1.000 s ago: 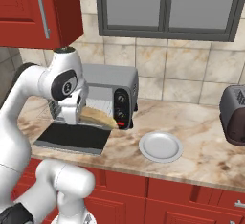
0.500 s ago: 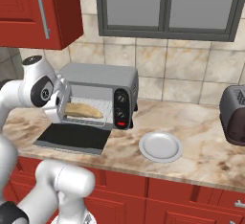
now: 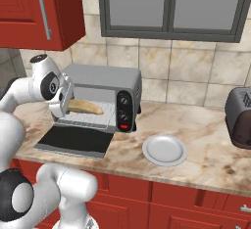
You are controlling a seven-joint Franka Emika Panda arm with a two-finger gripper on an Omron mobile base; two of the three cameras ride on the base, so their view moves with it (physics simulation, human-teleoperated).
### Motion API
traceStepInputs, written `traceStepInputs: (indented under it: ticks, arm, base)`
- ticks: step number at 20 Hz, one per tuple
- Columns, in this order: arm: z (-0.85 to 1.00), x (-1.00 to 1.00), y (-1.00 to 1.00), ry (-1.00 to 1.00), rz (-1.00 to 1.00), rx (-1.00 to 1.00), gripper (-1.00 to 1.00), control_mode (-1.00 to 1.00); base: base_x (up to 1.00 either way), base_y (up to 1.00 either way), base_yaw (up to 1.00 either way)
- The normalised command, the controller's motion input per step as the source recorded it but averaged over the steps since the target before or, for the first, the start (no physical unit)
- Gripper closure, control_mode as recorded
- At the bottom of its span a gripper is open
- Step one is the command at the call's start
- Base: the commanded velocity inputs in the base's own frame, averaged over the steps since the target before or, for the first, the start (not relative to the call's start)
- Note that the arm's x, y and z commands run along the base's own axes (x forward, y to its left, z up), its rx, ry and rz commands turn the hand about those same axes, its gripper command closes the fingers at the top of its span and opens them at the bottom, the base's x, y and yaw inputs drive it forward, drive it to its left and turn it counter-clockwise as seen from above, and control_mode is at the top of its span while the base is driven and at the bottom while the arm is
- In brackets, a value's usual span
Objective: Pull the toaster oven rack outwards. Pick up the baguette from the plate and place it on the toaster oven rack. Close the toaster oven door fully and set the temperature to the lowest setting.
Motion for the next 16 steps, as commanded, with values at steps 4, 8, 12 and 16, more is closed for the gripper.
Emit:
traceStepInputs:
  ticks: [4, 8, 12, 16]
  arm:
    - [-0.38, 0.4, 0.02, -0.01, -0.04, 0.03, 1.0, -1.0]
    - [-0.44, 0.3, 0.13, 0.0, -0.01, 0.06, 1.0, -1.0]
    - [-0.44, 0.24, 0.11, 0.0, 0.0, 0.06, 1.0, -1.0]
    - [-0.36, 0.2, 0.01, -0.02, 0.01, 0.05, 1.0, -1.0]
  base:
    - [0.0, 0.0, 0.0]
    - [0.0, 0.0, 0.0]
    - [0.0, 0.0, 0.0]
    - [0.0, 0.0, 0.0]
